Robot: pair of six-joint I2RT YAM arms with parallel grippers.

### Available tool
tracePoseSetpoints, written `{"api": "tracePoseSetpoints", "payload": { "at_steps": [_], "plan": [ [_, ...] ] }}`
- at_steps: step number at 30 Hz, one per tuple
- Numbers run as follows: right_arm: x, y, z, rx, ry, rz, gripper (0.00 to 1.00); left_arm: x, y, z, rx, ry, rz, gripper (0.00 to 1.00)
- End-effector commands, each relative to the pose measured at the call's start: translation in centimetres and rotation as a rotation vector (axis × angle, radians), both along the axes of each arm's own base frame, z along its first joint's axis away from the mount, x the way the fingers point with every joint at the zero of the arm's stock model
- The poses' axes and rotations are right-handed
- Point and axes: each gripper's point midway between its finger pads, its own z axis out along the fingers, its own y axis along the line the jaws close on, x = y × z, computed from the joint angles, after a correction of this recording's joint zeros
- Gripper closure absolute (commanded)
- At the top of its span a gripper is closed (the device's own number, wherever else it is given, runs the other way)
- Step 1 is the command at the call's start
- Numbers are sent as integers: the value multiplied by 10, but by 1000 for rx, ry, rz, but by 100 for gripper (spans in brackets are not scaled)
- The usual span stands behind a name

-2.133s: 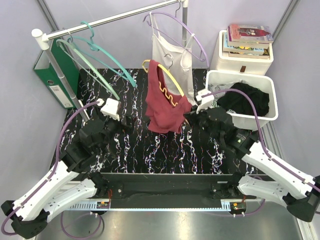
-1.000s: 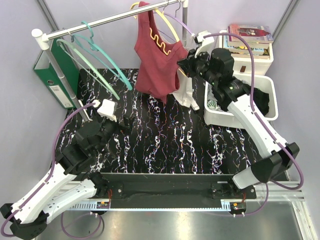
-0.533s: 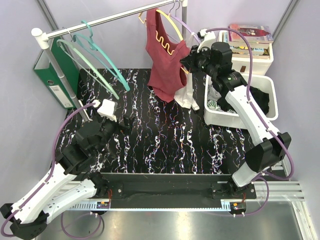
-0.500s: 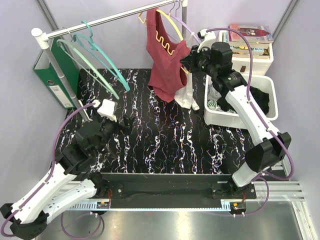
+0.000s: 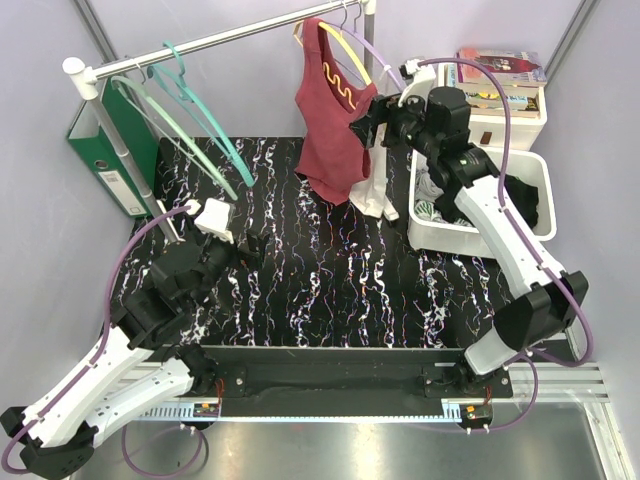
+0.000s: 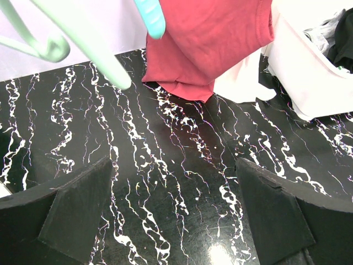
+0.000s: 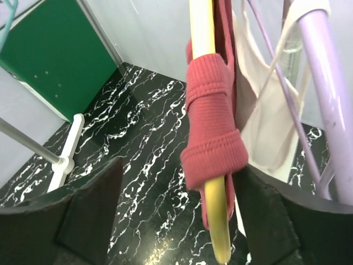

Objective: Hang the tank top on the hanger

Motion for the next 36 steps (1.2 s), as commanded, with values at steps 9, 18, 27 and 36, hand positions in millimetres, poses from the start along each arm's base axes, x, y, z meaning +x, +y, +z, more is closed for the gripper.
{"api": "tracePoseSetpoints", "payload": {
  "at_steps": [9, 18, 27, 36],
  "plan": [
    [-59, -27, 56, 49, -142, -11, 0, 1, 2, 14, -37, -40, 15, 1],
    [-124, -52, 19, 63, -98, -8, 0, 2, 9, 16, -52, -50, 54, 1],
    [-164, -84, -74, 62, 45, -119, 0, 6, 13, 15, -56, -36, 94, 1],
    [-171, -101, -138, 16, 142, -199, 0, 7, 21, 17, -66, -46, 138, 1]
  ]
}}
